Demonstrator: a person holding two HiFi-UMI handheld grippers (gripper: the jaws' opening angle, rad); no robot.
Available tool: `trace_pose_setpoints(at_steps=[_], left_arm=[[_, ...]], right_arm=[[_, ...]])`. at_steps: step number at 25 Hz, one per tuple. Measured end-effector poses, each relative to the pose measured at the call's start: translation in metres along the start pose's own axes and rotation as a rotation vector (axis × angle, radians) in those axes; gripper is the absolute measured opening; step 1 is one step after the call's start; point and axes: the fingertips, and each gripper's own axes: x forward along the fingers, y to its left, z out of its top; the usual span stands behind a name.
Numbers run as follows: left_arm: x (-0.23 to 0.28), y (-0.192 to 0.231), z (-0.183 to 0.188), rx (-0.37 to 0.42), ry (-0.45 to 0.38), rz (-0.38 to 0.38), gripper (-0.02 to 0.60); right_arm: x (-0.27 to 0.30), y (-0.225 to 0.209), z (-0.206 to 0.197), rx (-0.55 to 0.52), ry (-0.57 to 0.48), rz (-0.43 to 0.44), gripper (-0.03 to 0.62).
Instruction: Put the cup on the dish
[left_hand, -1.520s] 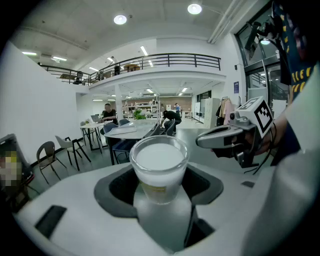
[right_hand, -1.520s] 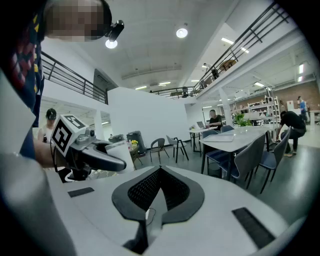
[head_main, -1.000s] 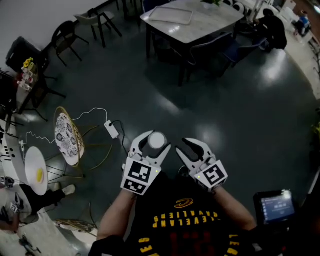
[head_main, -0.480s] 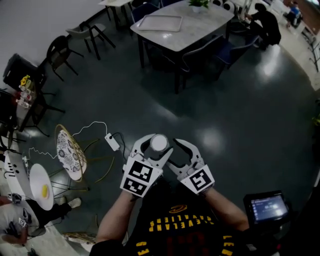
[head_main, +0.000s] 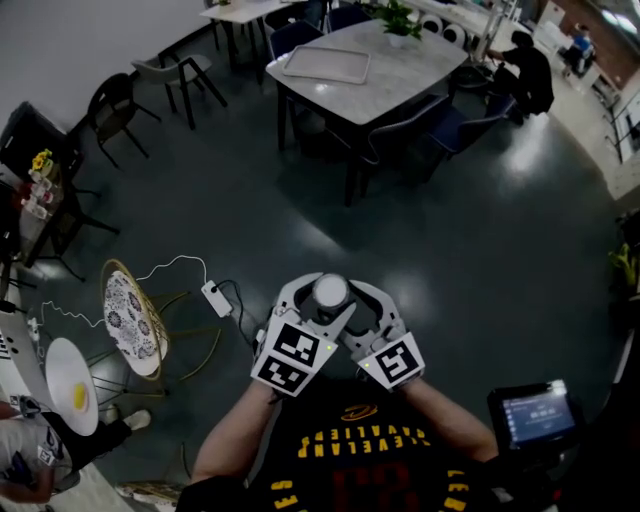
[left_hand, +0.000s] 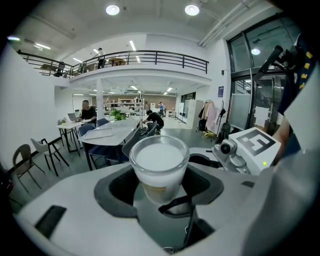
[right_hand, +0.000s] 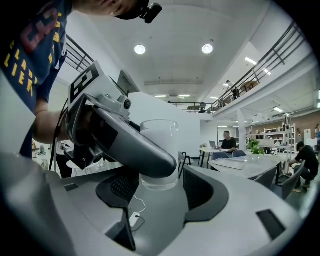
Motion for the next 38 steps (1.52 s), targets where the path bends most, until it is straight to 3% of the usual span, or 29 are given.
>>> trace_pose_setpoints(at_steps=[6, 15, 23, 29, 38], left_arm=[[-0.009, 0.015, -0.012, 0.0, -0.002, -0.054, 0.262], [-0.015, 0.029, -0.015, 0.008, -0.035, -0.096, 0.262], [-0.016, 0.05, 0.006, -0.063, -0.24, -0.041, 0.262], [0.009, 0.081, 0.031, -0.053, -0.27, 0.025, 0.262], [0.084, 0.114, 0.082, -0.057, -0.273, 0.076, 0.262]], right_arm=[[0.023, 0.012, 0.003, -0.019, 0.01, -0.041, 0.258], [0.039, 0.017, 0.003, 0.077, -0.011, -0.096, 0.249], [0.056, 0.006, 0.013, 0.081, -0.073, -0.076, 0.245], [0.079, -0.032, 0.021, 0.057, -0.092, -0.028, 0.245], [0.099, -0.125, 0.021, 0.059, -0.074, 0.014, 0.245]])
